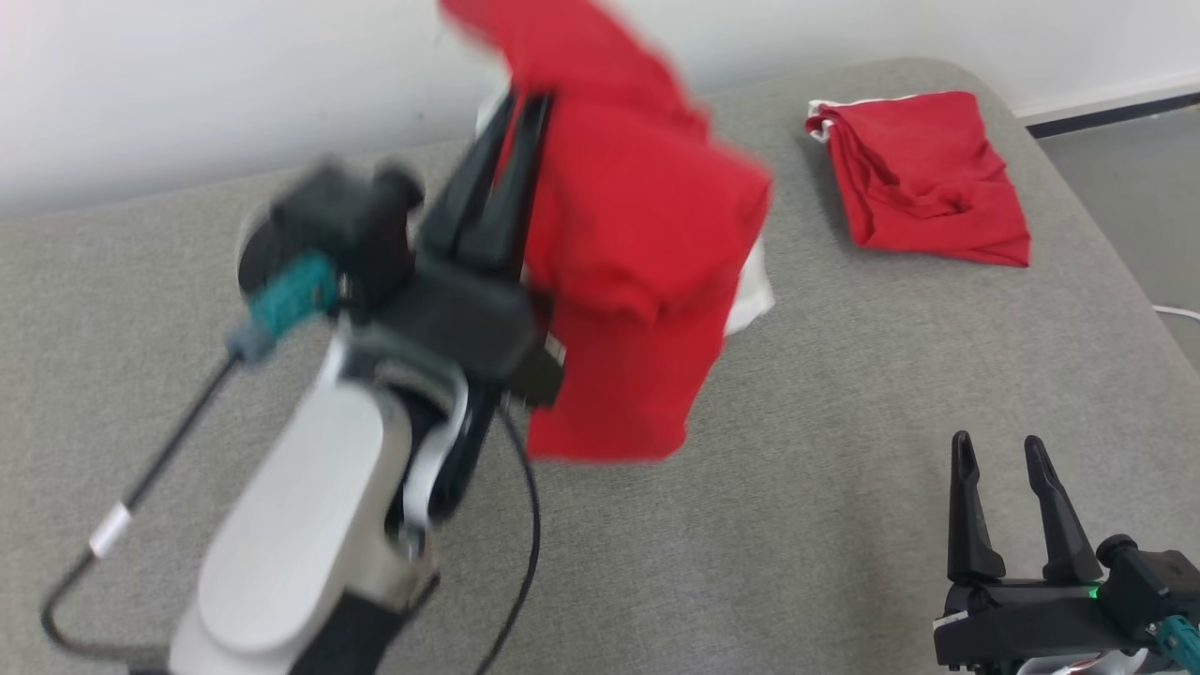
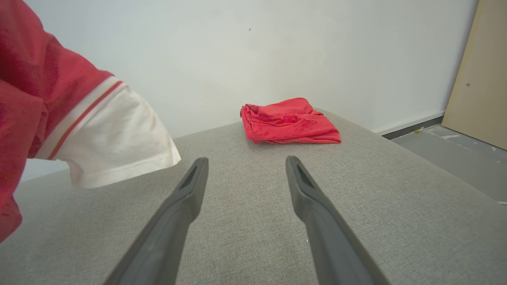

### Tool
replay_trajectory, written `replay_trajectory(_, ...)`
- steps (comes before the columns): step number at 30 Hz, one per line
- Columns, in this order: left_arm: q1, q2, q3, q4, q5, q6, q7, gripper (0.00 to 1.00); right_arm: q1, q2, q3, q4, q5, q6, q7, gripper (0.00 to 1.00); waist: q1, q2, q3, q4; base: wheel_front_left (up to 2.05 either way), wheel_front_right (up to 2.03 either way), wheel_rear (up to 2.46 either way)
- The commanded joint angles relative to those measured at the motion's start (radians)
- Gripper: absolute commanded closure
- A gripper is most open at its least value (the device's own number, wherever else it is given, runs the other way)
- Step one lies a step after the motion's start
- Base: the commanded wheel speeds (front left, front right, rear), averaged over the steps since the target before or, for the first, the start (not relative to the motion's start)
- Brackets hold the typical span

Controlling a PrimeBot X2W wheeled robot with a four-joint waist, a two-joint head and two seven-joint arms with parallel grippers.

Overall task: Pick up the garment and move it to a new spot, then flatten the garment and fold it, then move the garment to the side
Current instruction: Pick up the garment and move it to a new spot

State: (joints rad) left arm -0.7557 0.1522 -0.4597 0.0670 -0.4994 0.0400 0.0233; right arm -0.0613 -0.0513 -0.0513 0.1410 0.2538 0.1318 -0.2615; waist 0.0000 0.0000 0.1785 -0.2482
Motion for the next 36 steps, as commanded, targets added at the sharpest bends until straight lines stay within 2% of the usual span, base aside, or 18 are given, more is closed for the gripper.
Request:
replay_trajectory(1,0.058,0.007,0.005,-0.003,-0.018,0.012,-0.016,1.0,0.006,0.002,-0.002,-0.001,-0.005,-0.003,-0.005,0.0,0.0,0.0,0.012,0.016,0.0,0.0,0.0)
replay_trajectory(10,0.369,0.07,0.076,0.054,-0.061,0.071,-0.137,1.0,-0.024,0.001,0.005,0.012,-0.028,-0.003,-0.005,0.0,0.0,0.0,0.037,0.072,0.0,0.0,0.0)
replay_trajectory(17,0.532,0.121,0.132,0.093,-0.094,0.08,-0.205,1.0,-0.027,0.001,0.002,0.024,-0.049,-0.003,-0.005,0.0,0.0,0.0,0.018,0.125,0.0,0.0,0.0)
replay_trajectory(23,0.578,0.119,0.121,0.116,-0.092,0.079,-0.224,1.0,-0.015,0.001,0.002,0.029,-0.061,-0.003,-0.005,0.0,0.0,0.0,-0.016,0.183,0.0,0.0,0.0)
replay_trajectory(24,0.579,0.119,0.118,0.117,-0.083,0.081,-0.228,0.66,-0.015,0.001,0.004,0.03,-0.062,-0.003,-0.005,0.0,0.0,0.0,-0.022,0.191,0.0,0.0,0.0)
replay_trajectory(25,0.577,0.119,0.112,0.115,-0.075,0.078,-0.233,0.03,-0.016,0.001,0.002,0.031,-0.063,-0.003,-0.005,0.0,0.0,0.0,-0.028,0.2,0.0,0.0,0.0)
replay_trajectory(26,0.575,0.116,0.111,0.111,-0.072,0.077,-0.24,0.0,-0.017,0.001,0.004,0.032,-0.064,-0.003,-0.005,0.0,0.0,0.0,-0.034,0.208,0.0,0.0,0.0)
replay_trajectory(36,0.586,0.147,0.154,0.041,-0.006,0.076,-0.285,0.0,0.007,0.001,-0.003,0.038,-0.074,-0.003,-0.005,0.0,0.0,0.0,-0.107,0.246,0.0,0.0,0.0)
